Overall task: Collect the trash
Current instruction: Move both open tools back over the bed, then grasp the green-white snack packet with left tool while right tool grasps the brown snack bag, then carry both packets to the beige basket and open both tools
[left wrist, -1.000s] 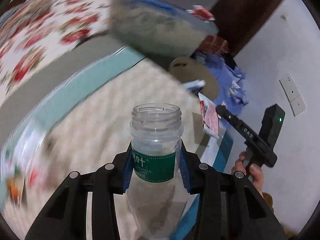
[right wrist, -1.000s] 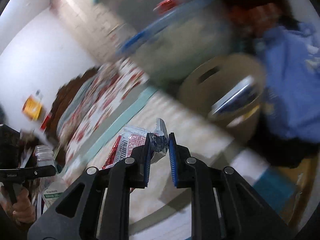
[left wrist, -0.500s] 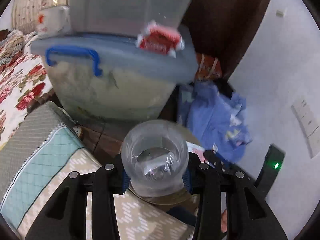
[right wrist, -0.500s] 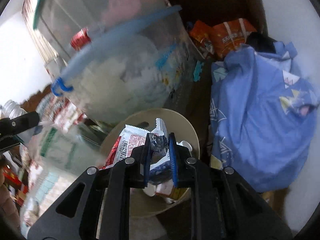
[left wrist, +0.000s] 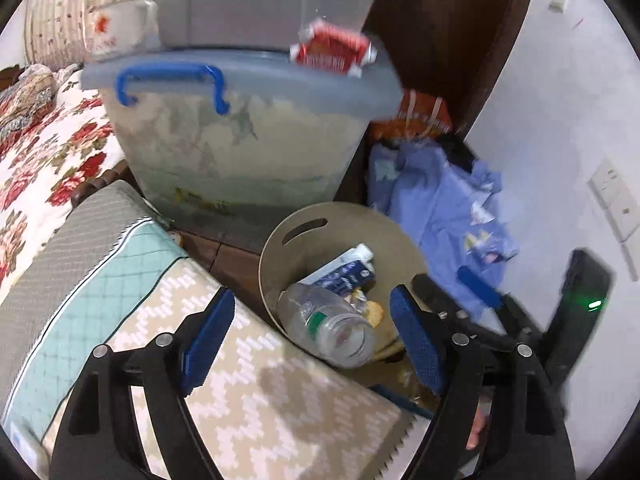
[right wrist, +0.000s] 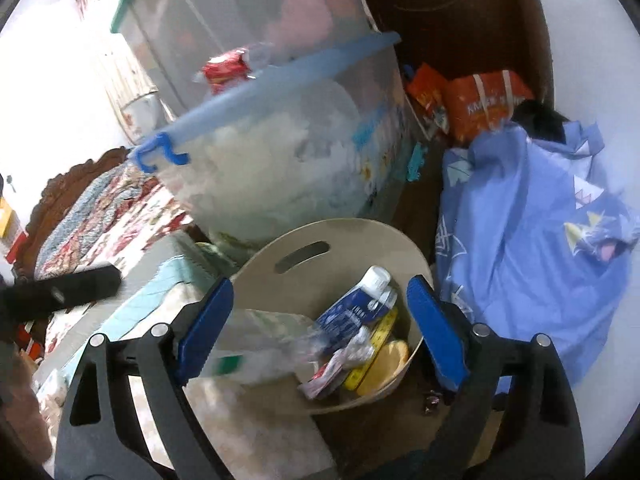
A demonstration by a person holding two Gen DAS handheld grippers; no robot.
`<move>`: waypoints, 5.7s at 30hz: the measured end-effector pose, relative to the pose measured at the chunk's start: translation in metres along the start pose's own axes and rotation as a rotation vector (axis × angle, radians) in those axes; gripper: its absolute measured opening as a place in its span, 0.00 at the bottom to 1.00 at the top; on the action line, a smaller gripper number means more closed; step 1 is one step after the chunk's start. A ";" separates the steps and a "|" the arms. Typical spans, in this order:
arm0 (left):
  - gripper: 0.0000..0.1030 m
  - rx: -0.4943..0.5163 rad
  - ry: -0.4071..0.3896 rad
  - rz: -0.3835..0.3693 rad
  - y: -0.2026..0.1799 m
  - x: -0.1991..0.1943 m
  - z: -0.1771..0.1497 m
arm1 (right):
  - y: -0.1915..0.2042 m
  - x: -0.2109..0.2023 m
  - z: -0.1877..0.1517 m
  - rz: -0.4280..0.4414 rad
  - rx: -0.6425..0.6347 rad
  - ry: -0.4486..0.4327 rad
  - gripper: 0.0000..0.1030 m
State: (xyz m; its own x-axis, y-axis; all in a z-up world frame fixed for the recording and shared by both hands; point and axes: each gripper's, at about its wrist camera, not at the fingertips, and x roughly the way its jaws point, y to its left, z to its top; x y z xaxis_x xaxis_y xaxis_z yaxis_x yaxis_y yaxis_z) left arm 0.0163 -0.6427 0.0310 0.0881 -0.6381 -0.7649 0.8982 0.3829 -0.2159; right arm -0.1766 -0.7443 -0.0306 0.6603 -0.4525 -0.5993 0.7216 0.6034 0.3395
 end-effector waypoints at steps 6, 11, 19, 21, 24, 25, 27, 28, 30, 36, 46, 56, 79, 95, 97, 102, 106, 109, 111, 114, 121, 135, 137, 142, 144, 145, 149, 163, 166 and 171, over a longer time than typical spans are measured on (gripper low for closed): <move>0.79 -0.066 -0.066 -0.082 0.028 -0.087 -0.056 | 0.025 -0.038 -0.029 0.078 -0.009 -0.007 0.74; 0.79 -0.117 -0.034 -0.085 0.071 -0.137 -0.133 | 0.045 -0.040 -0.045 0.085 -0.099 0.043 0.61; 0.79 -0.300 -0.098 0.109 0.184 -0.250 -0.249 | 0.009 -0.009 -0.033 -0.054 0.109 0.176 0.56; 0.79 -0.396 -0.134 0.170 0.220 -0.283 -0.276 | 0.029 -0.026 -0.030 -0.020 0.084 0.125 0.56; 0.78 -0.555 -0.183 0.258 0.271 -0.328 -0.323 | 0.078 -0.040 -0.036 0.062 0.006 0.107 0.56; 0.78 -0.612 -0.194 0.276 0.288 -0.339 -0.339 | 0.094 -0.039 -0.039 0.094 -0.013 0.115 0.56; 0.78 -0.682 -0.208 0.285 0.307 -0.352 -0.359 | 0.137 -0.039 -0.051 0.171 -0.060 0.146 0.56; 0.78 -0.718 -0.218 0.280 0.316 -0.358 -0.370 | 0.154 -0.037 -0.057 0.209 -0.074 0.167 0.56; 0.78 -0.746 -0.226 0.267 0.326 -0.364 -0.380 | 0.202 -0.026 -0.073 0.315 -0.108 0.248 0.56; 0.78 -0.758 -0.241 0.196 0.335 -0.360 -0.395 | 0.368 0.003 -0.136 0.547 -0.293 0.473 0.56; 0.78 -0.781 -0.222 0.147 0.332 -0.363 -0.441 | 0.571 0.068 -0.245 0.482 -0.587 0.707 0.63; 0.78 -0.841 -0.276 0.148 0.354 -0.393 -0.476 | 0.553 -0.045 -0.313 0.919 -0.704 0.917 0.62; 0.58 -0.624 -0.095 0.338 0.309 -0.331 -0.448 | 0.442 -0.036 -0.293 0.745 -0.492 0.674 0.65; 0.00 -0.581 -0.099 0.323 0.292 -0.353 -0.451 | 0.423 -0.101 -0.284 0.855 -0.464 0.598 0.17; 0.00 -0.607 -0.089 0.295 0.289 -0.356 -0.456 | 0.407 -0.103 -0.276 0.795 -0.445 0.549 0.17; 0.27 -0.683 -0.072 0.220 0.289 -0.359 -0.468 | 0.386 -0.093 -0.285 0.733 -0.432 0.585 0.17; 0.44 -0.718 -0.090 0.230 0.289 -0.369 -0.475 | 0.395 -0.098 -0.310 0.723 -0.518 0.621 0.17; 0.45 -0.756 -0.080 0.165 0.288 -0.370 -0.480 | 0.404 -0.108 -0.321 0.710 -0.581 0.598 0.16; 0.52 -0.788 -0.074 0.108 0.291 -0.366 -0.483 | 0.408 -0.113 -0.323 0.690 -0.626 0.574 0.16; 0.58 -0.820 -0.082 0.041 0.292 -0.359 -0.478 | 0.406 -0.112 -0.324 0.696 -0.621 0.576 0.17; 0.01 -0.854 -0.010 0.041 0.306 -0.321 -0.449 | 0.400 -0.113 -0.322 0.705 -0.596 0.582 0.17; 0.01 -0.557 -0.082 -0.113 0.233 -0.318 -0.381 | 0.289 -0.137 -0.251 0.719 -0.293 0.416 0.17; 0.01 -0.518 -0.043 -0.110 0.221 -0.301 -0.363 | 0.265 -0.132 -0.243 0.667 -0.254 0.393 0.17; 0.01 -0.366 0.041 -0.123 0.177 -0.253 -0.293 | 0.201 -0.121 -0.214 0.553 -0.142 0.317 0.16; 0.01 -0.299 0.064 -0.129 0.157 -0.236 -0.263 | 0.173 -0.120 -0.196 0.506 -0.101 0.261 0.16; 0.01 -0.255 0.076 -0.131 0.142 -0.221 -0.239 | 0.156 -0.119 -0.186 0.476 -0.078 0.228 0.16; 0.01 -0.123 0.100 -0.144 0.091 -0.169 -0.163 | 0.086 -0.113 -0.140 0.363 0.040 0.120 0.16; 0.01 0.022 0.200 -0.002 -0.008 0.060 -0.002 | -0.023 -0.002 -0.016 0.028 0.056 0.177 0.17; 0.30 0.050 0.212 0.064 -0.013 0.094 0.006 | -0.022 0.027 -0.004 0.006 0.031 0.225 0.21; 0.59 0.047 0.182 0.110 -0.006 0.101 0.002 | -0.011 0.035 0.005 0.003 0.020 0.167 0.76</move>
State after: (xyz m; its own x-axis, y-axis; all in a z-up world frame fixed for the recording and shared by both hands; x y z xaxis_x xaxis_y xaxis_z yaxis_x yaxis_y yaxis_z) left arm 0.0206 -0.7108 -0.0441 0.1111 -0.4613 -0.8803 0.9071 0.4089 -0.0997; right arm -0.1608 -0.7700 -0.0518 0.6202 -0.3345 -0.7096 0.7248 0.5904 0.3551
